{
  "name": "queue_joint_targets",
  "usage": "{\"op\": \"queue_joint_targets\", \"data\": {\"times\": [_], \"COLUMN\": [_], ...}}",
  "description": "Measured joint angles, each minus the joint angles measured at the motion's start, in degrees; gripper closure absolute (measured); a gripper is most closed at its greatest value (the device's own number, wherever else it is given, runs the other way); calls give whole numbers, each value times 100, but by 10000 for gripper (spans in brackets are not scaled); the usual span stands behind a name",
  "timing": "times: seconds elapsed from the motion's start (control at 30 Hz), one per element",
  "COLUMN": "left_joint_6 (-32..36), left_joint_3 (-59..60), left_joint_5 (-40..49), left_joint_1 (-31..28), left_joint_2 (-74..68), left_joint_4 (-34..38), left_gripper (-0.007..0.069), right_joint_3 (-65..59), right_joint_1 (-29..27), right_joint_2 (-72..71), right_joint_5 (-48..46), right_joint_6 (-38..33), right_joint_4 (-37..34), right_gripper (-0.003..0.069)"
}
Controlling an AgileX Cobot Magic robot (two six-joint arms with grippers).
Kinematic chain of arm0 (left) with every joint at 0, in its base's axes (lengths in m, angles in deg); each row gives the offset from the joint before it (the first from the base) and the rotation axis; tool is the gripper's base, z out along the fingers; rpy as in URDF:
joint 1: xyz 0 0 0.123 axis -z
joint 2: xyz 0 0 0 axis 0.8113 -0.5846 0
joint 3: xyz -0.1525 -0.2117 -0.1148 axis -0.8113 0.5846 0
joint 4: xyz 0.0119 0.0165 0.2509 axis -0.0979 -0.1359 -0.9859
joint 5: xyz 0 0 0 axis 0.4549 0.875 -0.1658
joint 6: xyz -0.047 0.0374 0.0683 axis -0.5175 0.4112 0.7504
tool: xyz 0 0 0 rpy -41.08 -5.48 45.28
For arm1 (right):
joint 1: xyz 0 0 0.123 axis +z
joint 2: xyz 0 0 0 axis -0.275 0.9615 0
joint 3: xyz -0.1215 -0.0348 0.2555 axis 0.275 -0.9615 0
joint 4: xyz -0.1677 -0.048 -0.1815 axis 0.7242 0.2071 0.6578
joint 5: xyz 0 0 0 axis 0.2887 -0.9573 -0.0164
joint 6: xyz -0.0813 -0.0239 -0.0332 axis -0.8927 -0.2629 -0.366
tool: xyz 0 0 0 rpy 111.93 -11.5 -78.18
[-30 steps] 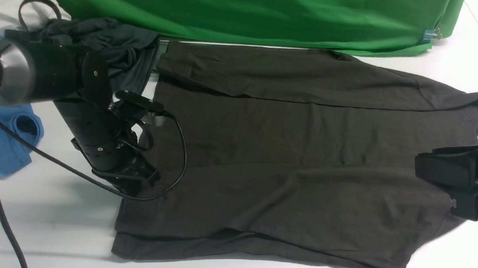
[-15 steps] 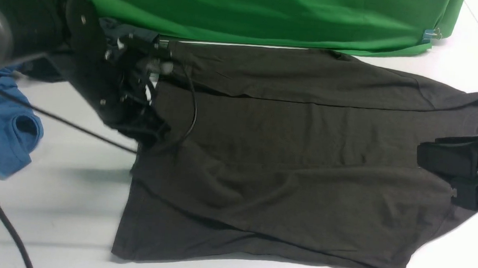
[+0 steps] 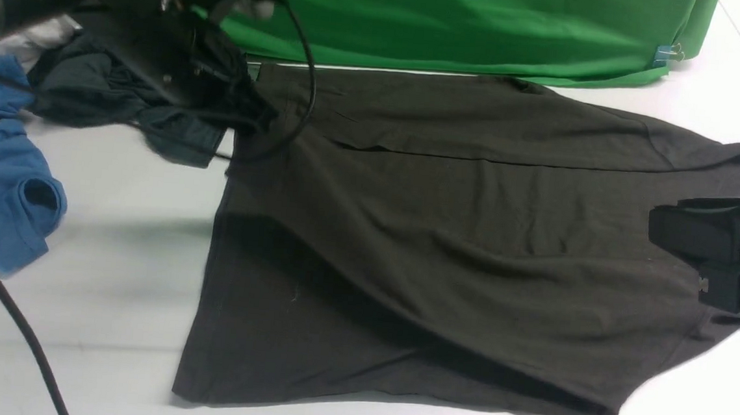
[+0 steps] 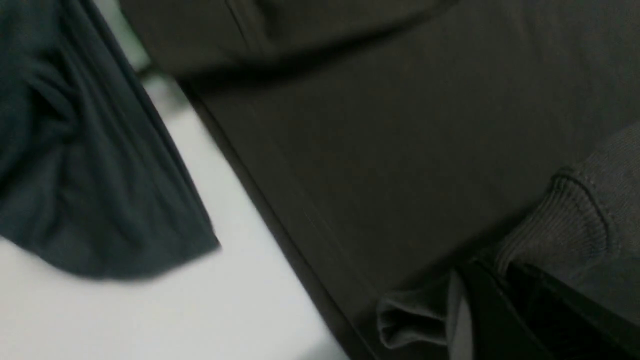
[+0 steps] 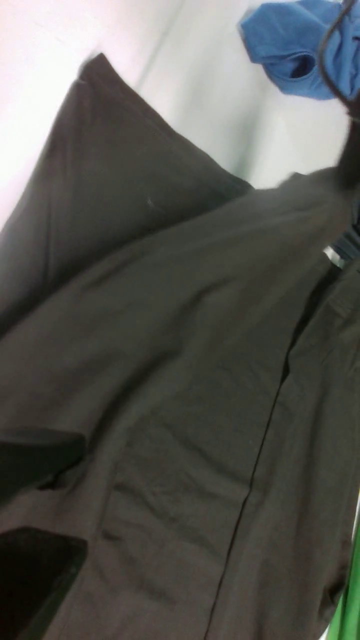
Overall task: Fold a long-sleeved shirt on a white desktop.
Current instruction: 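Fold the left side of the black T-shirt inward over its body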
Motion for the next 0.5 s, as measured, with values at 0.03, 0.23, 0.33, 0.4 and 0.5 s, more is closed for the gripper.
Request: {"op": "queue_joint_targets", "data": {"times": [0.03, 0.23, 0.33, 0.4, 0.5], "left_joint_6": [0, 5, 5, 5, 5], "left_joint_3": [-21, -53, -54, -54, -54], "left_joint_5": [-52, -175, -189, -233, -342], "left_joint_1": [0, 0, 0, 0, 0], "left_joint_2": [0, -142, -366, -562, -764], "left_joint_4": [-25, -218, -250, -255, -255], "left_gripper": [585, 585, 585, 585, 585], "right_joint_3": [0, 0, 0, 0, 0], "right_joint_1": [0, 0, 0, 0, 0], "right_joint_2": [0, 0, 0, 0, 0], "right_joint_5": [0, 17, 17, 17, 17], "right_joint_6": [0, 0, -5, -5, -5], "right_joint_4": [0, 0, 0, 0, 0], "right_gripper": [419, 419, 419, 419, 419]}}
